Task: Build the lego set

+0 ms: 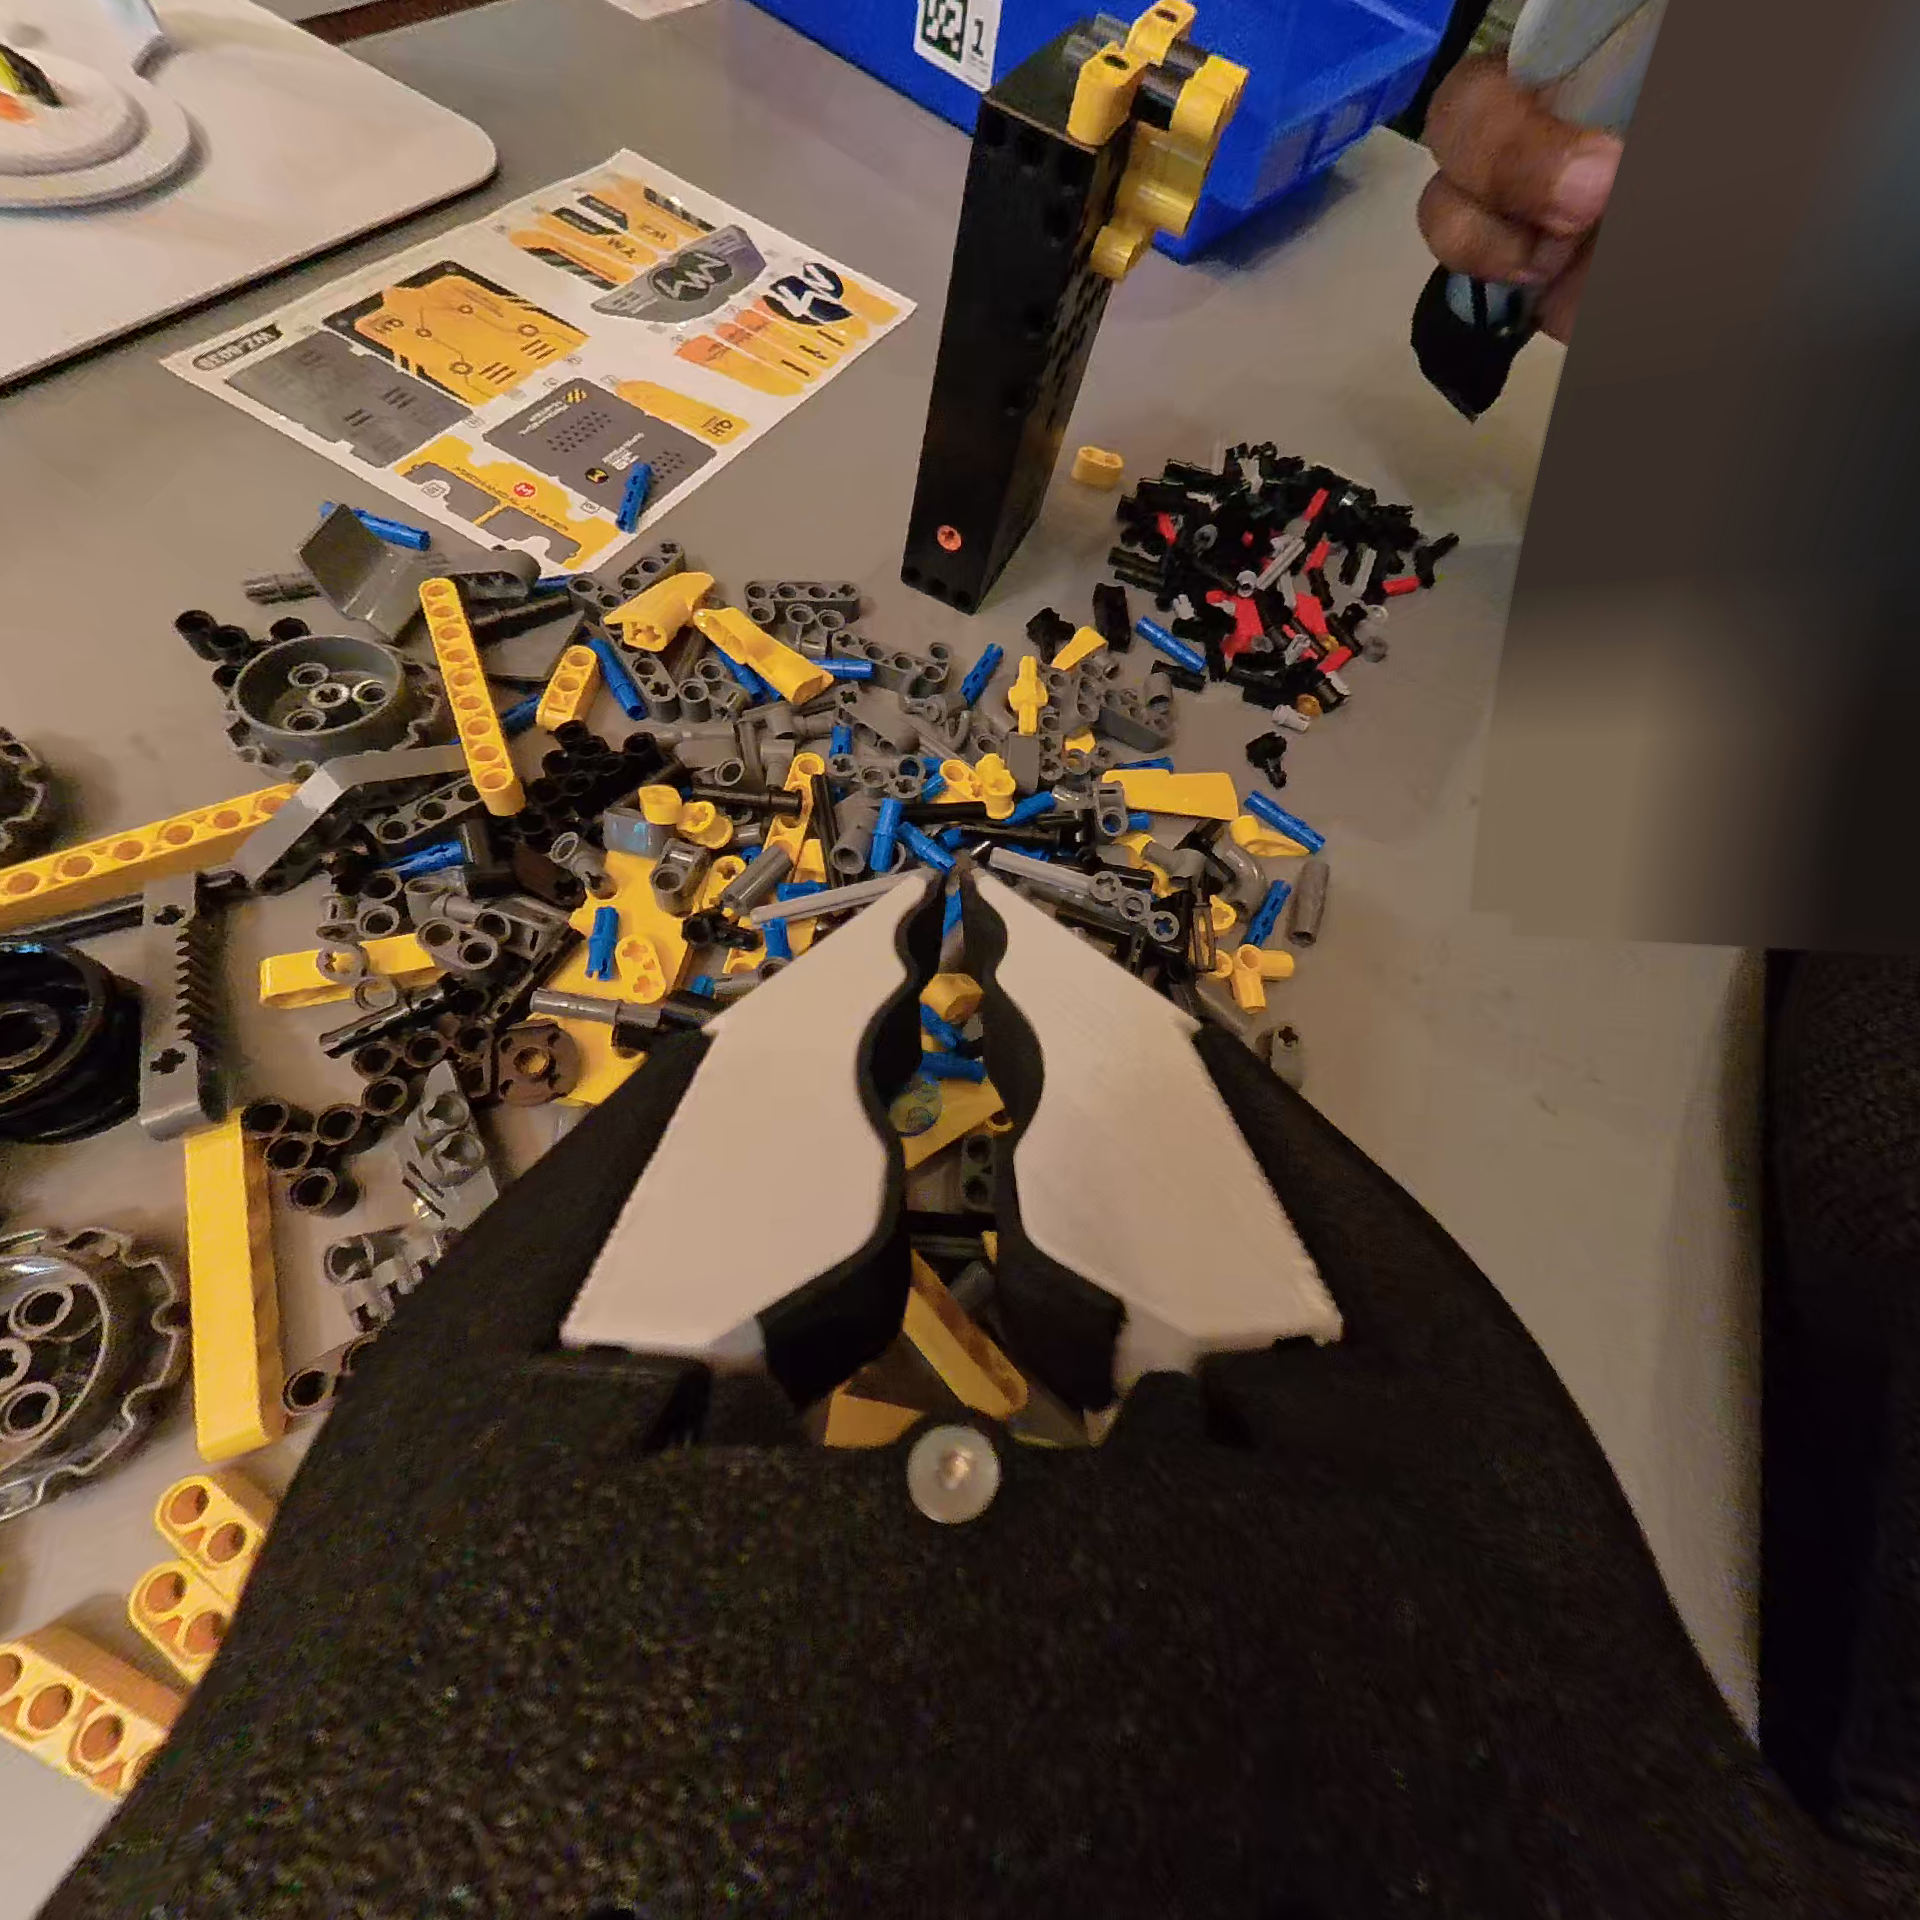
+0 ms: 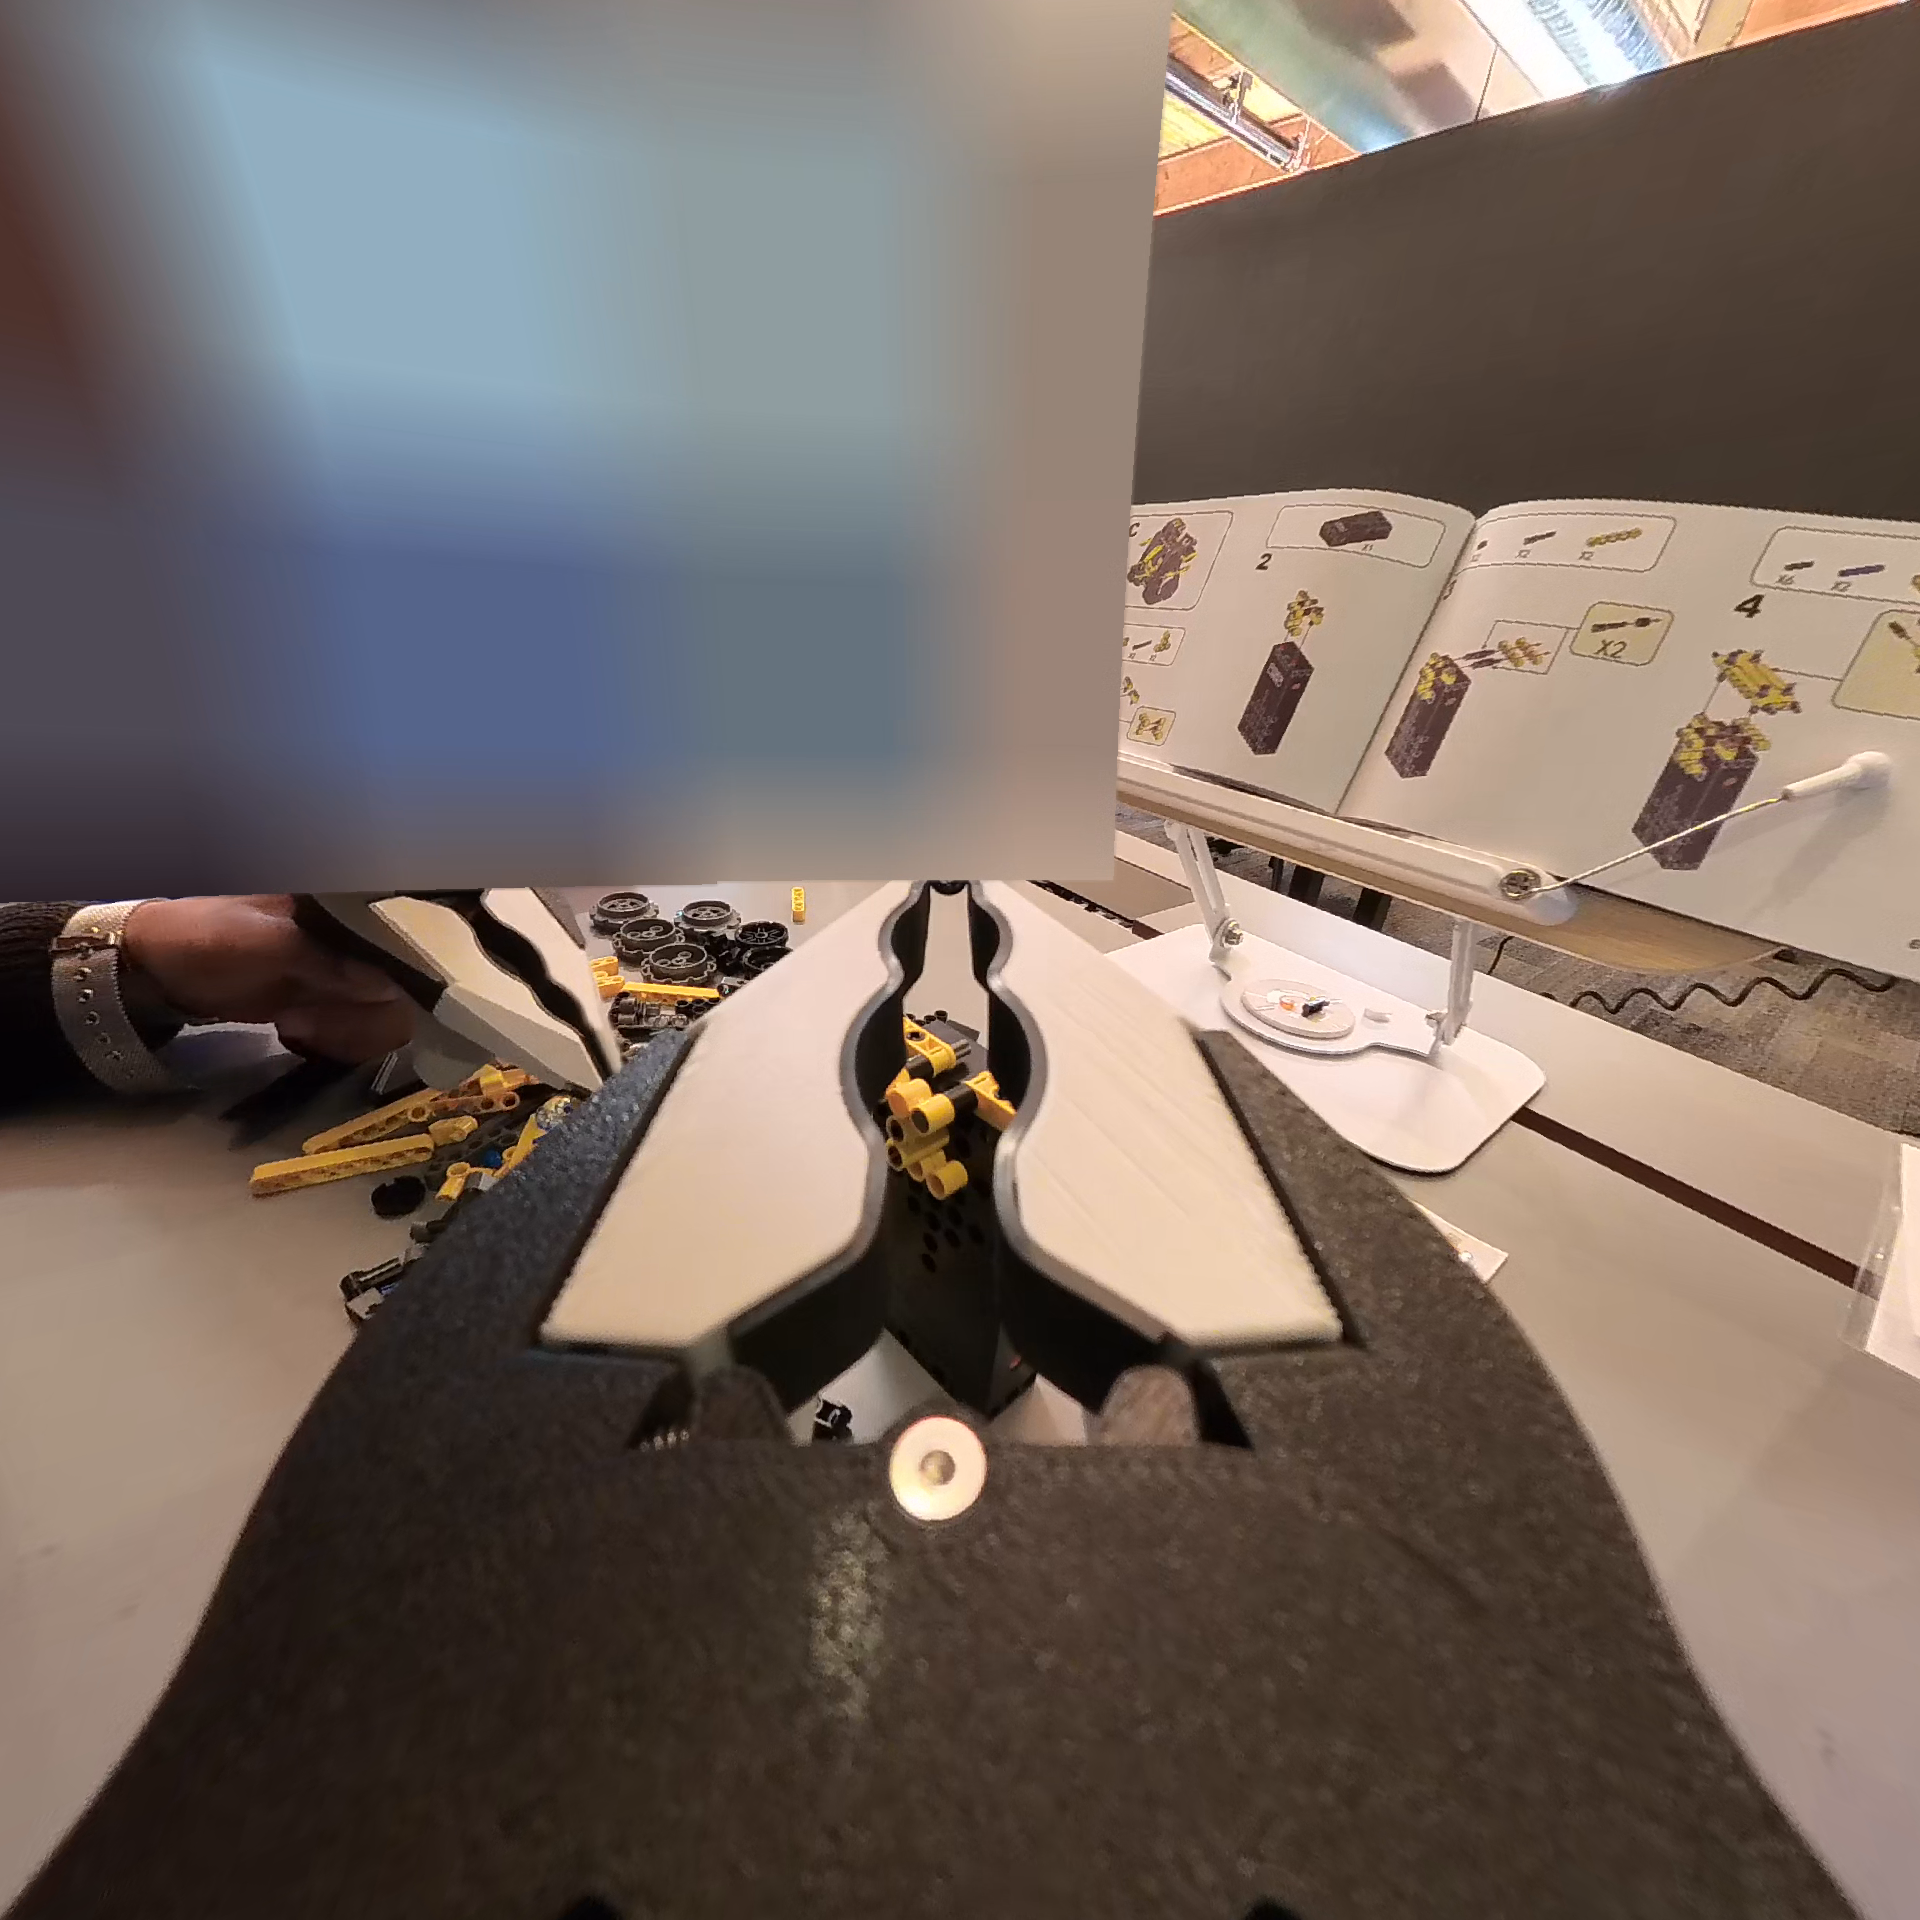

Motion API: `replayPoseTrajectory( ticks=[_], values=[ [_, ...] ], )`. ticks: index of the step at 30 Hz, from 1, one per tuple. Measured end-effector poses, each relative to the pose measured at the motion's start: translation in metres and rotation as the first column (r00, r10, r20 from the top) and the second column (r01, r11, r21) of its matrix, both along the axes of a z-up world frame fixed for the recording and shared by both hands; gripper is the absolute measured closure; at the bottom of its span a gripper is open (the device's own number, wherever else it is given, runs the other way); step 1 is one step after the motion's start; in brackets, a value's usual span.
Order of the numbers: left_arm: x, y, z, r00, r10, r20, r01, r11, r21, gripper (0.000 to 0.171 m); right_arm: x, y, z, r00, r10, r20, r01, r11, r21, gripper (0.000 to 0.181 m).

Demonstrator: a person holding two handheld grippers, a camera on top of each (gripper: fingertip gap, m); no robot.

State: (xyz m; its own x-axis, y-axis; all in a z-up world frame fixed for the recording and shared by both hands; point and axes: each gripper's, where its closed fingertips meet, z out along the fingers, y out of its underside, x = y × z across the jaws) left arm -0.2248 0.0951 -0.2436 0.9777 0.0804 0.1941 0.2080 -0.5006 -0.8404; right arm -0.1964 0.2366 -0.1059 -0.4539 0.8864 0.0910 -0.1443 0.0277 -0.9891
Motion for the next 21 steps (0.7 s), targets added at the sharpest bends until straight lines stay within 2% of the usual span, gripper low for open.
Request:
replayPoseTrajectory(
  ticks=[10,13,15,21],
  values=[
    [0.035,-0.001,0.000,0.979,-0.206,0.005,0.206,0.979,0.004,0.170,0.001,0.001,0.002,1.000,-0.001,-0.008,0.001,1.000,-0.001,0.176],
    [0.033,0.000,-0.006,0.982,-0.186,-0.019,0.186,0.982,-0.036,0.165,0.001,0.000,0.002,1.000,-0.001,-0.007,0.001,1.000,-0.001,0.176],
    [0.036,0.001,-0.009,0.980,-0.198,-0.005,0.197,0.979,-0.053,0.149,0.001,0.000,0.002,1.000,0.000,-0.006,0.000,1.000,-0.001,0.176],
    [0.043,0.001,-0.017,0.972,-0.231,-0.034,0.227,0.968,-0.106,0.147,0.001,0.000,0.001,1.000,0.000,-0.005,0.000,1.000,-0.002,0.176]
  ],
)
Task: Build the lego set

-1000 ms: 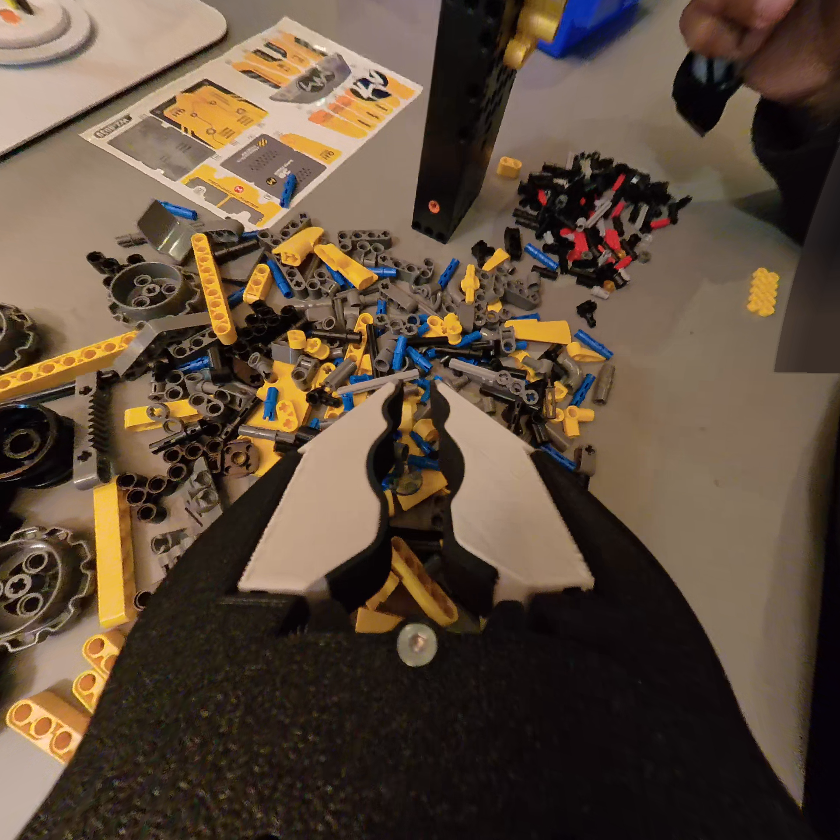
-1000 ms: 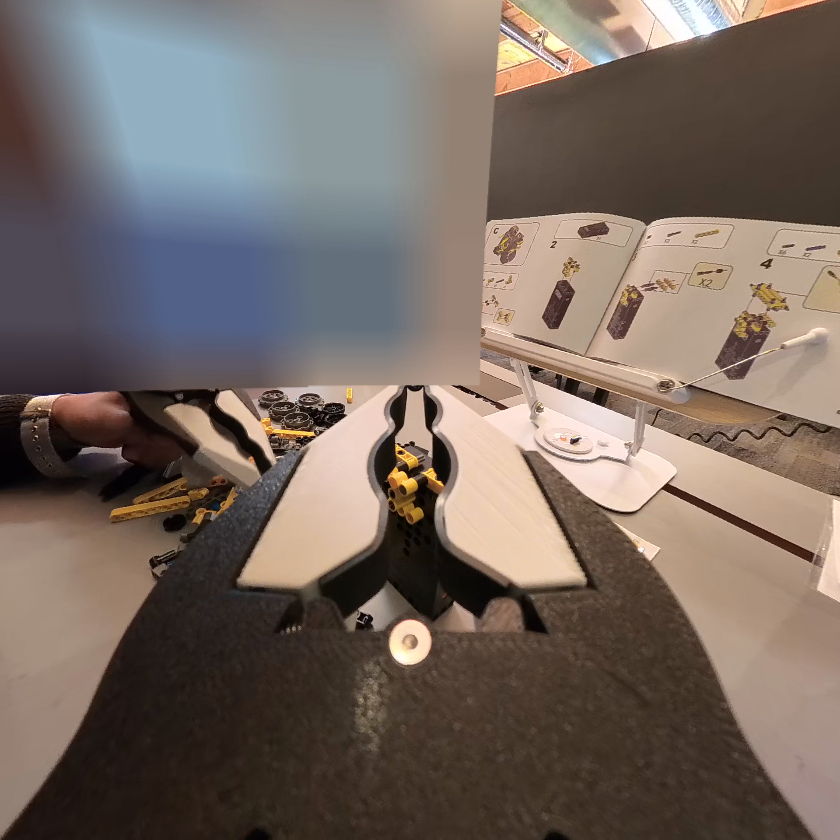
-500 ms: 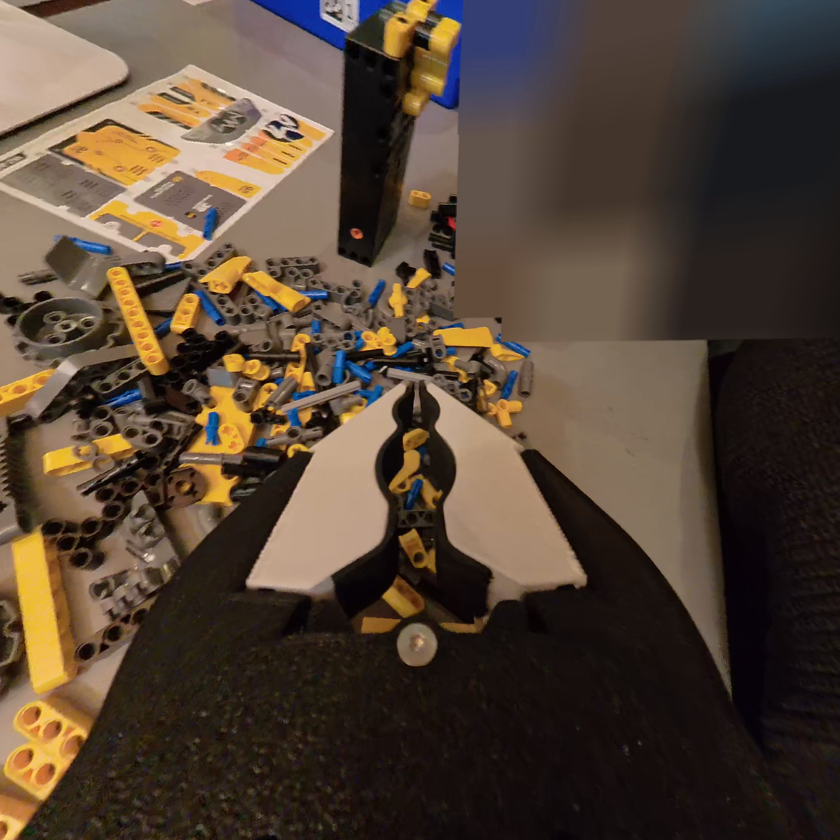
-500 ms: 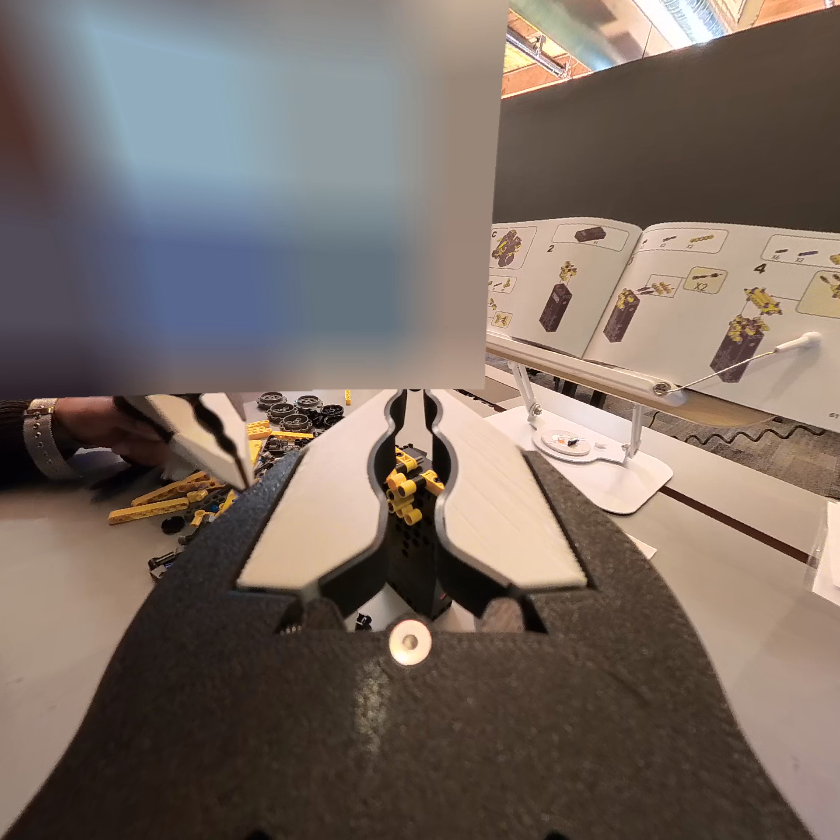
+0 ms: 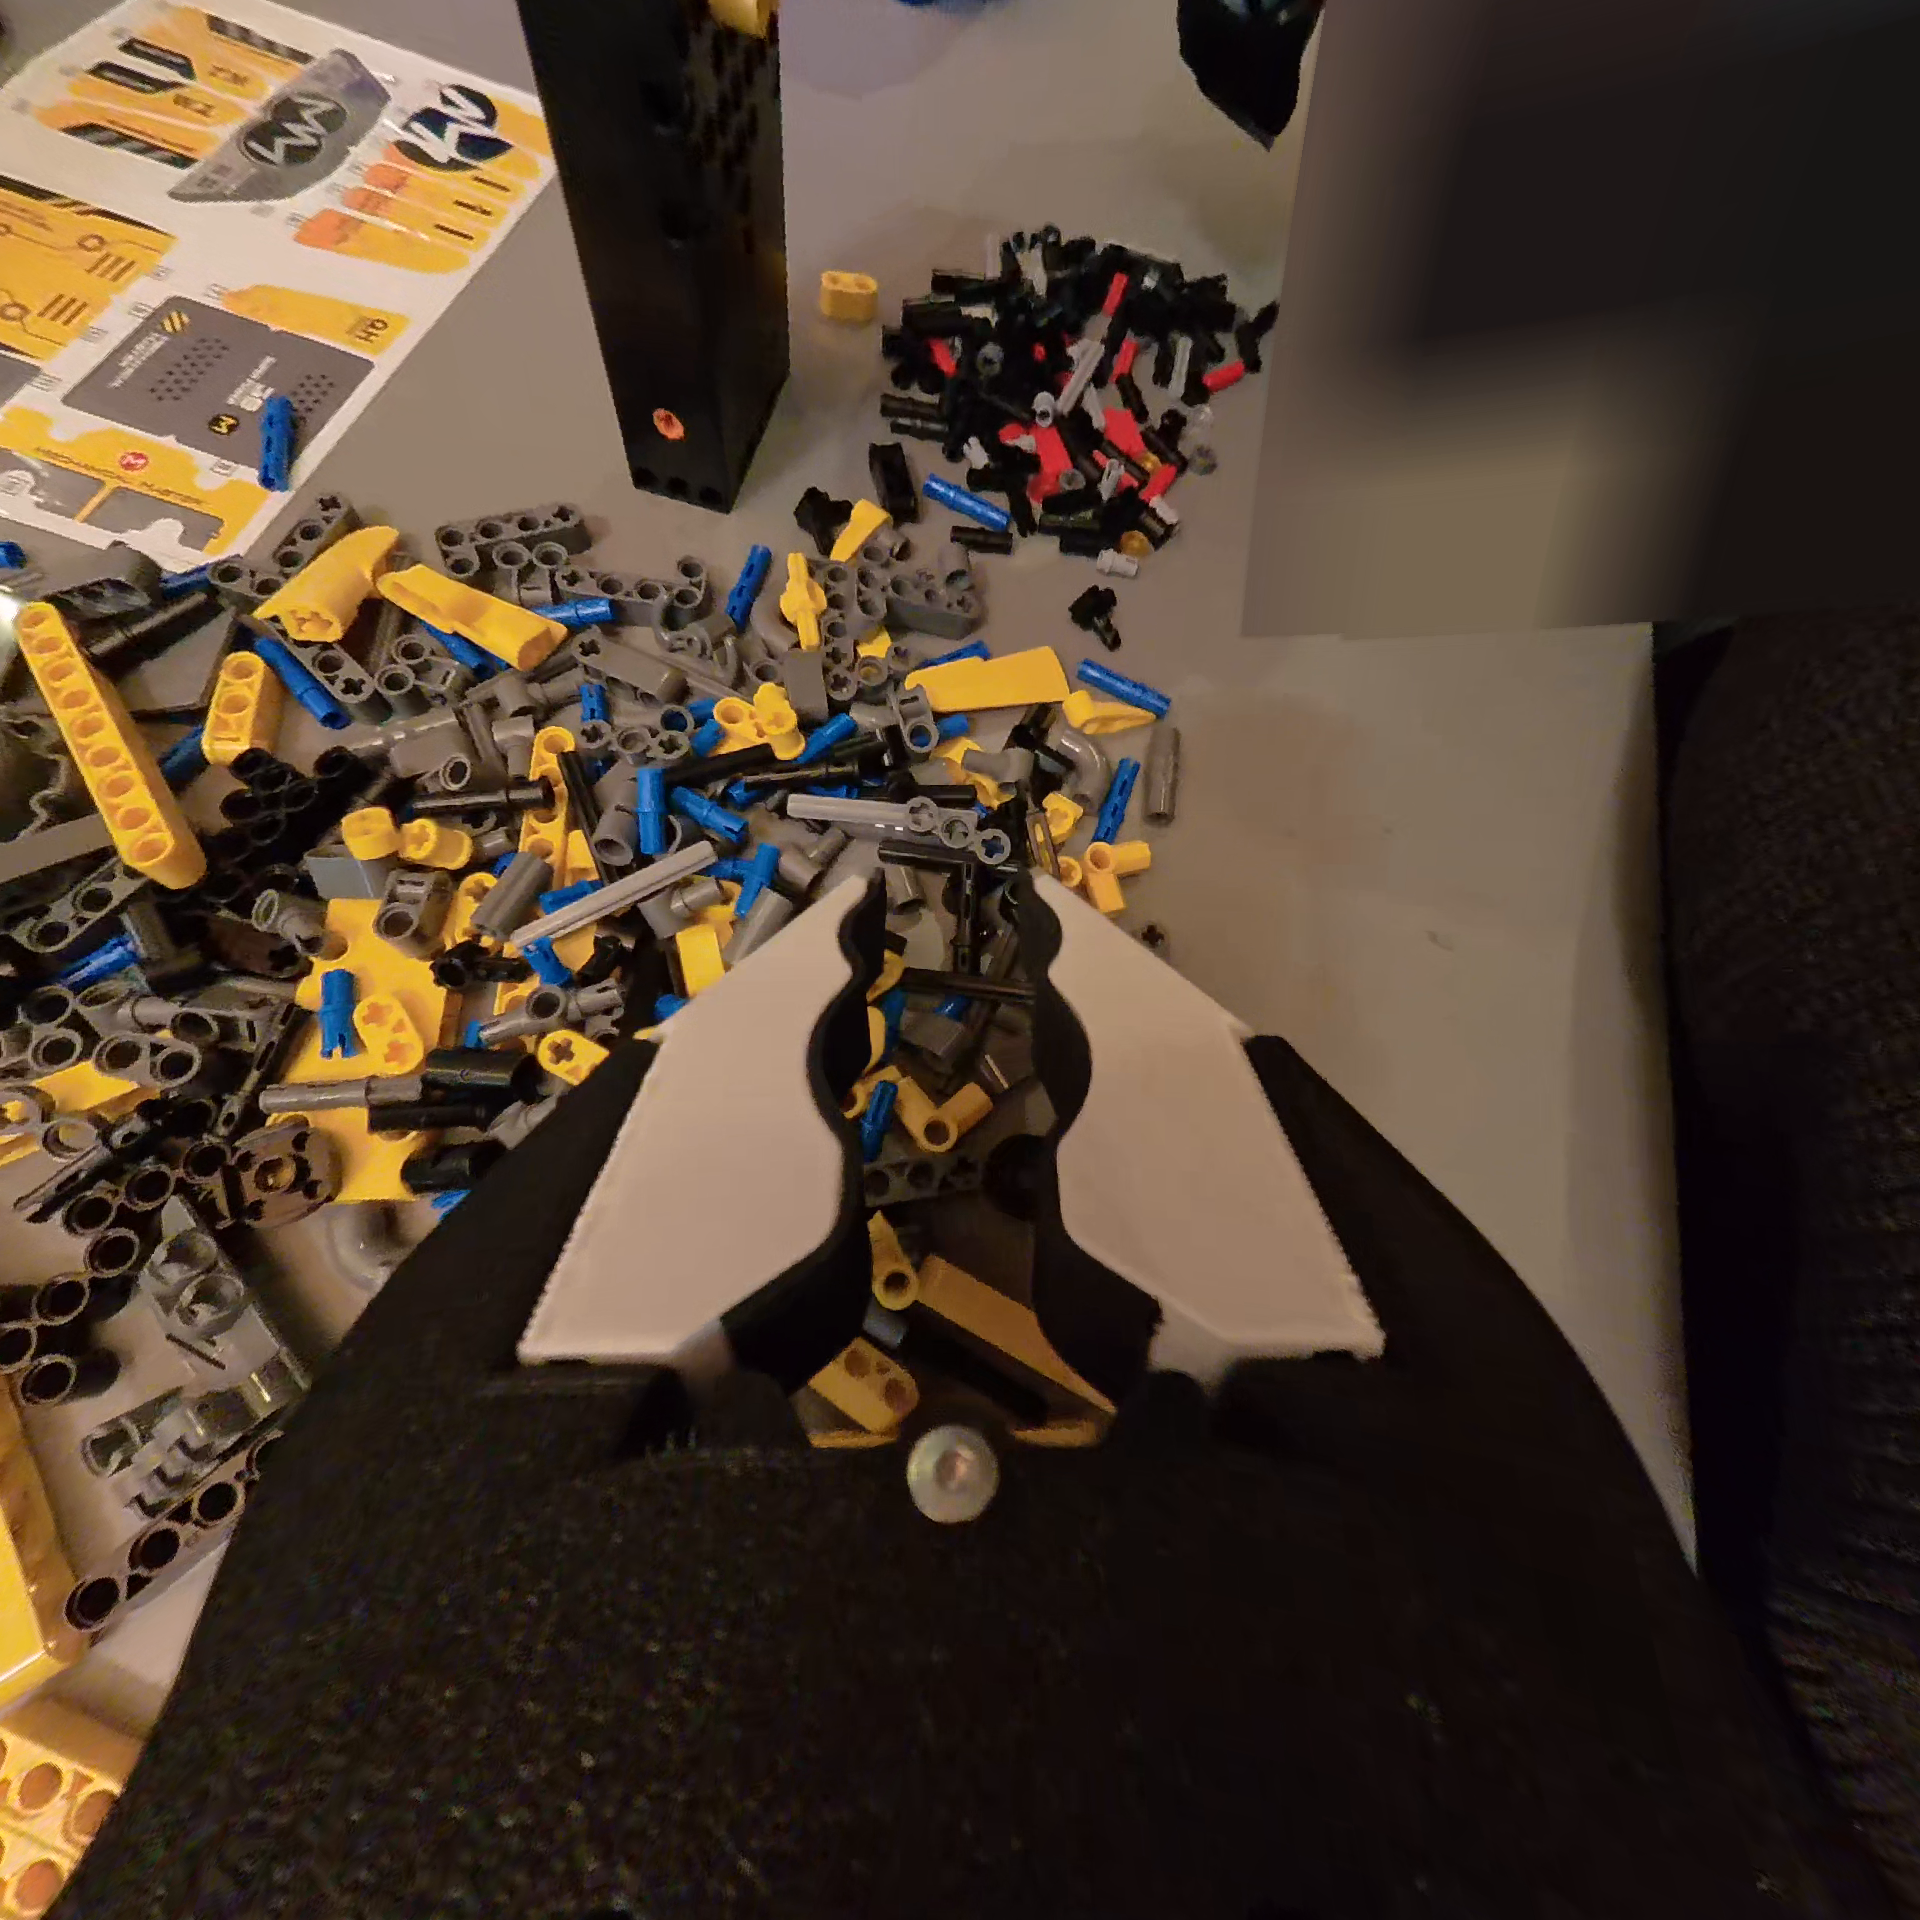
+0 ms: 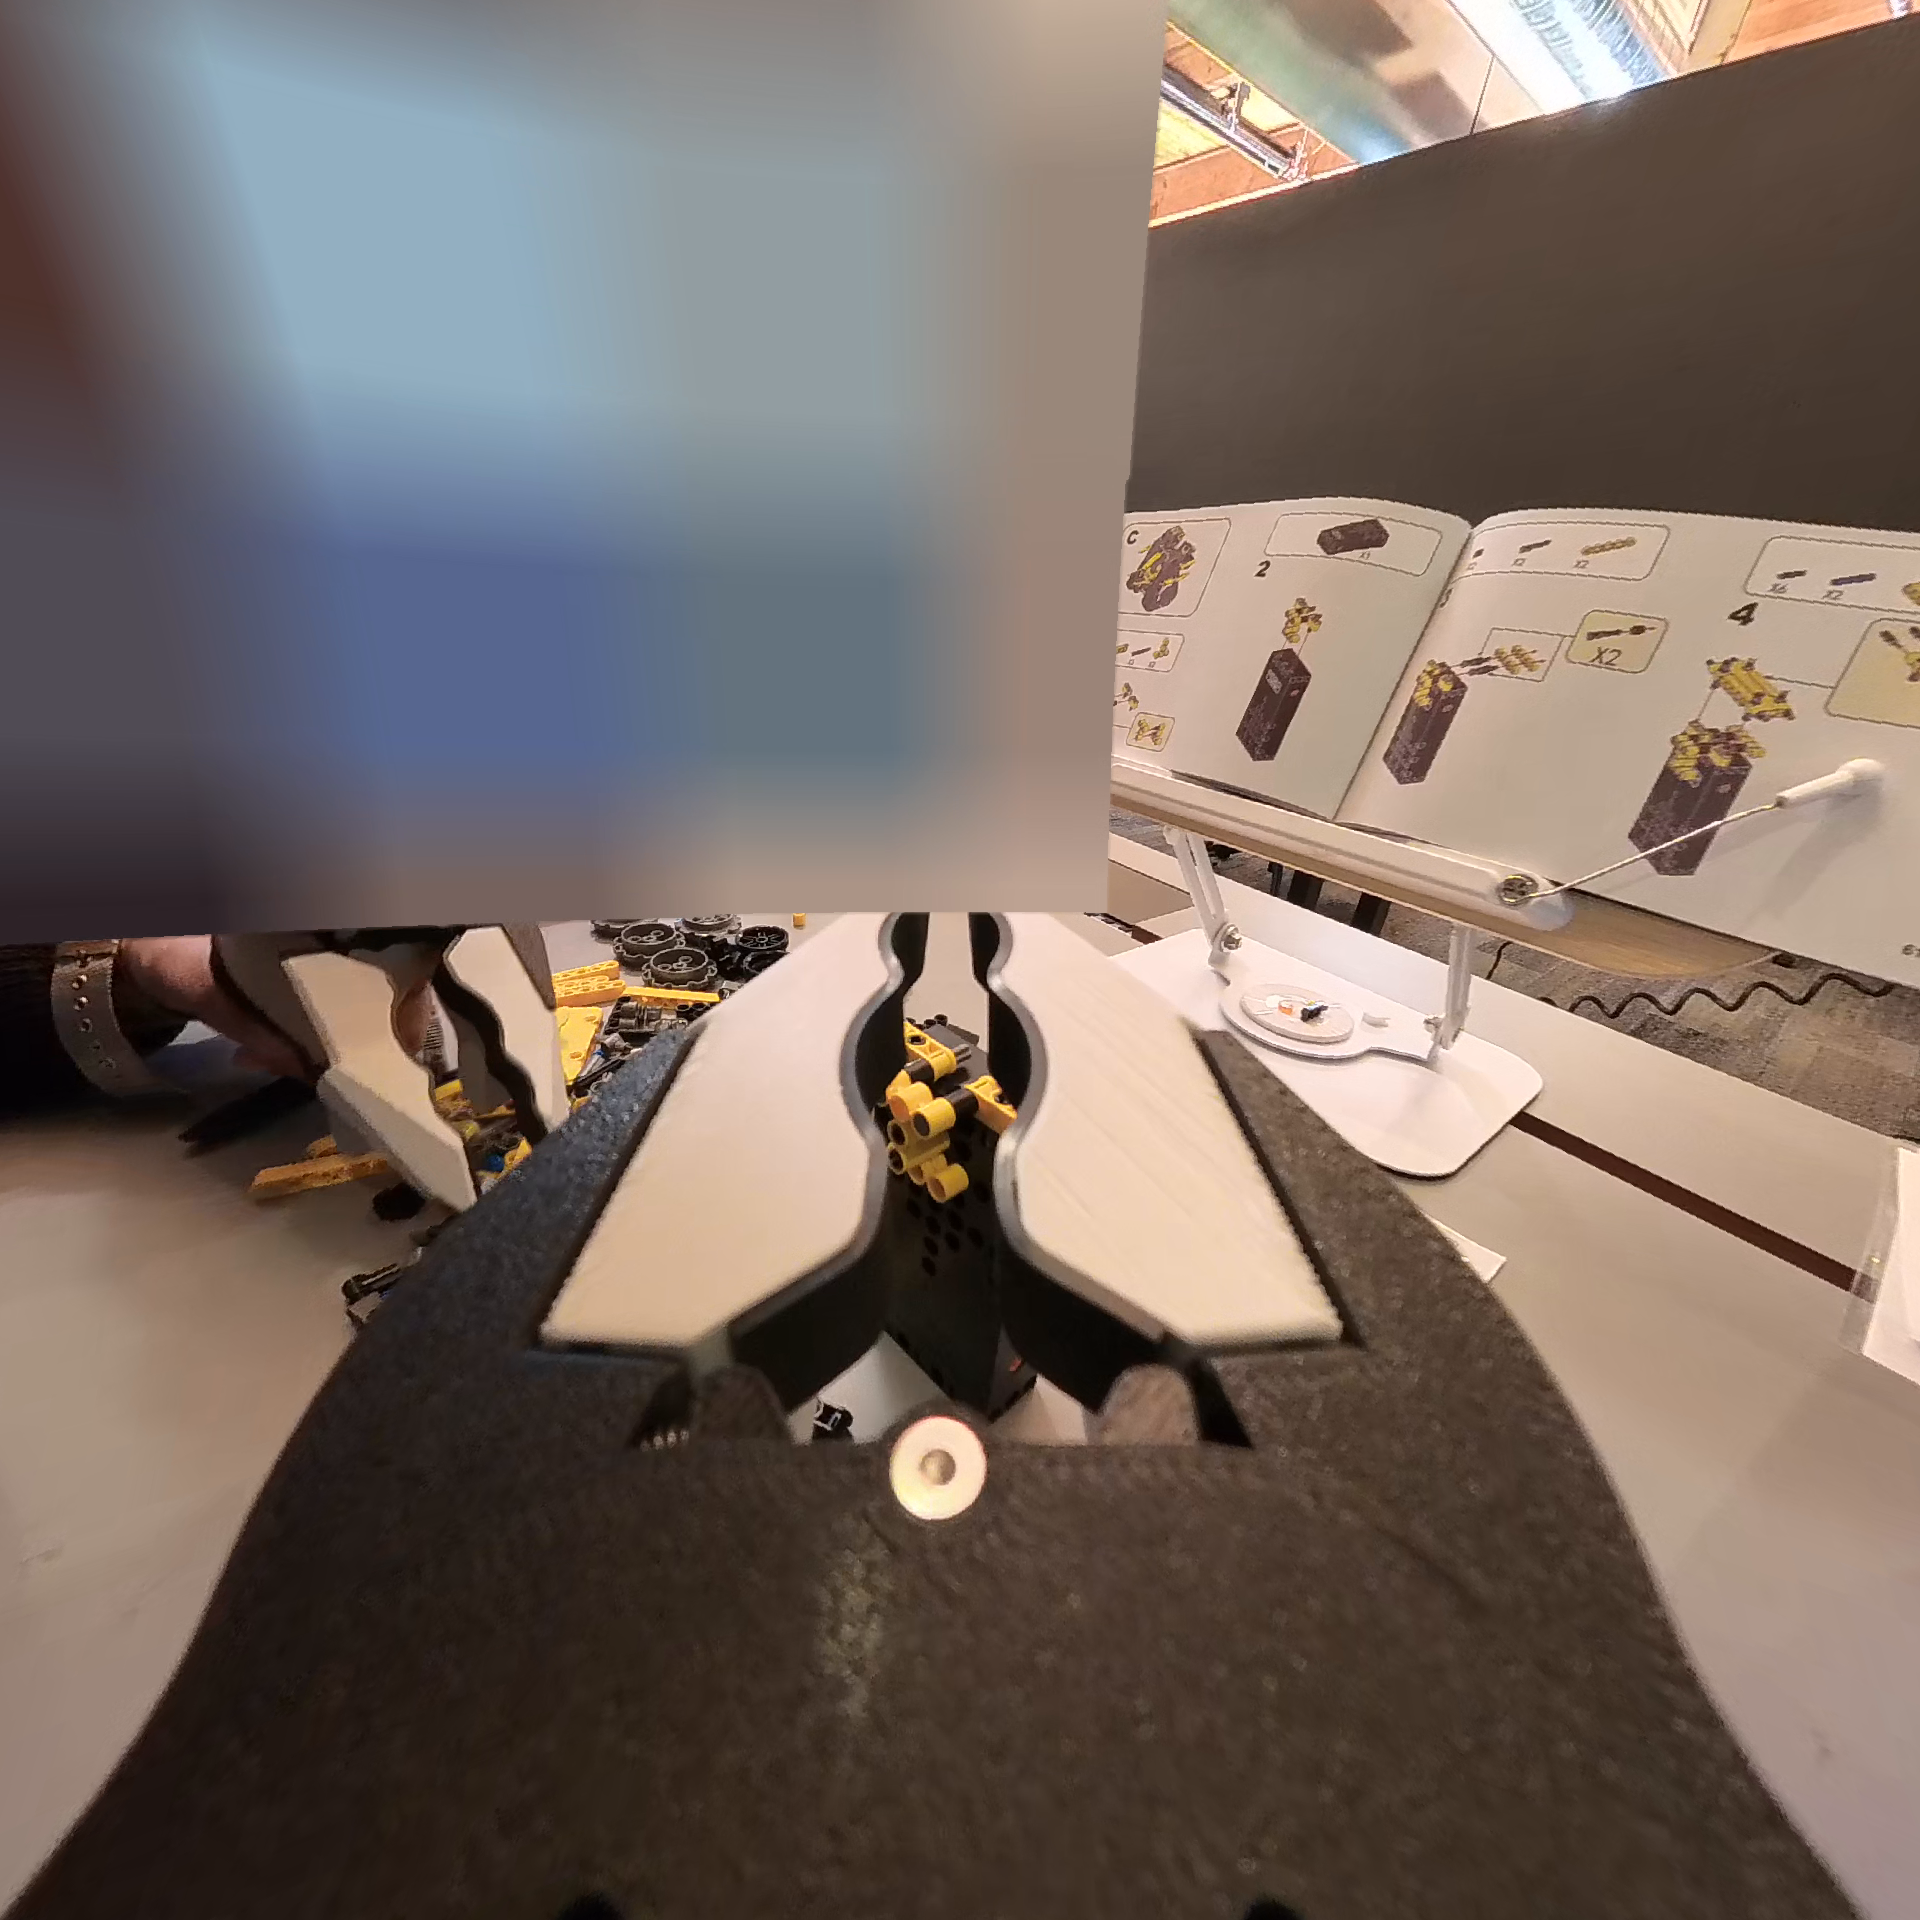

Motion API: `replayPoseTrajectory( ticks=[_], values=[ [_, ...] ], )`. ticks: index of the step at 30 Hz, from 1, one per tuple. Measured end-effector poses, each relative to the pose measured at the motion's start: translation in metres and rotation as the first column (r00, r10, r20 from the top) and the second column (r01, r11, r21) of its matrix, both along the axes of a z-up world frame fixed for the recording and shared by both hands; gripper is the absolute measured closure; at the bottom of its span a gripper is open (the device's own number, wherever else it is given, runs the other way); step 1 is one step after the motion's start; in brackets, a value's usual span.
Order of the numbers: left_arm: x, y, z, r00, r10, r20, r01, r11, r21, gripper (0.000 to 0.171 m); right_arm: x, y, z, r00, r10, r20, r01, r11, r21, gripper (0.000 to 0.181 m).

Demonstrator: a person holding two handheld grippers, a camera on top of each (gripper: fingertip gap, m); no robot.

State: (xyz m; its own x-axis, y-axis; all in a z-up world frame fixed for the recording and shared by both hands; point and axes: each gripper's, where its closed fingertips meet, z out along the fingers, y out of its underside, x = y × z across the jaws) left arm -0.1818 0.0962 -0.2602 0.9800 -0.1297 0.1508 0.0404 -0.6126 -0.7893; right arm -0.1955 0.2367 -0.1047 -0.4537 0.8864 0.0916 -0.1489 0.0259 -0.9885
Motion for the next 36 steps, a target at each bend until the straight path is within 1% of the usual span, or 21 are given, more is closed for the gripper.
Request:
replayPoseTrajectory(
  ticks=[5,11,13,18,21,28,32,36],
  values=[
    [0.005,0.000,-0.008,0.999,-0.032,-0.037,0.030,0.998,-0.047,0.147,0.000,0.000,0.000,1.000,0.001,0.001,-0.001,1.000,-0.001,0.176],
    [0.004,0.000,-0.009,1.000,-0.025,-0.018,0.023,0.998,-0.057,0.148,0.000,0.000,-0.001,1.000,0.001,0.004,-0.001,1.000,-0.002,0.176],
    [0.002,0.000,-0.009,1.000,-0.011,-0.014,0.010,0.998,-0.054,0.151,-0.001,0.000,-0.001,1.000,0.001,0.005,-0.001,1.000,-0.002,0.176],
    [-0.007,0.001,-0.008,0.999,0.047,0.000,-0.047,0.998,-0.052,0.166,-0.001,0.001,-0.002,1.000,0.000,0.008,0.000,1.000,-0.002,0.176],
    [-0.013,0.002,-0.009,0.997,0.083,-0.001,-0.083,0.995,-0.057,0.169,-0.001,0.001,-0.002,1.000,0.000,0.009,0.000,1.000,-0.003,0.176],
    [-0.024,0.001,-0.006,0.989,0.148,0.019,-0.147,0.988,-0.037,0.169,-0.001,0.001,-0.002,1.000,0.000,0.007,0.000,1.000,-0.002,0.176],
    [-0.024,0.001,-0.002,0.989,0.147,0.034,-0.147,0.989,-0.016,0.169,-0.001,0.000,-0.002,1.000,0.001,0.008,-0.001,1.000,-0.002,0.176],
    [-0.022,0.005,0.001,0.991,0.135,0.010,-0.135,0.991,0.006,0.168,-0.001,0.000,-0.003,1.000,0.002,0.009,-0.002,1.000,-0.002,0.176]
  ],
)
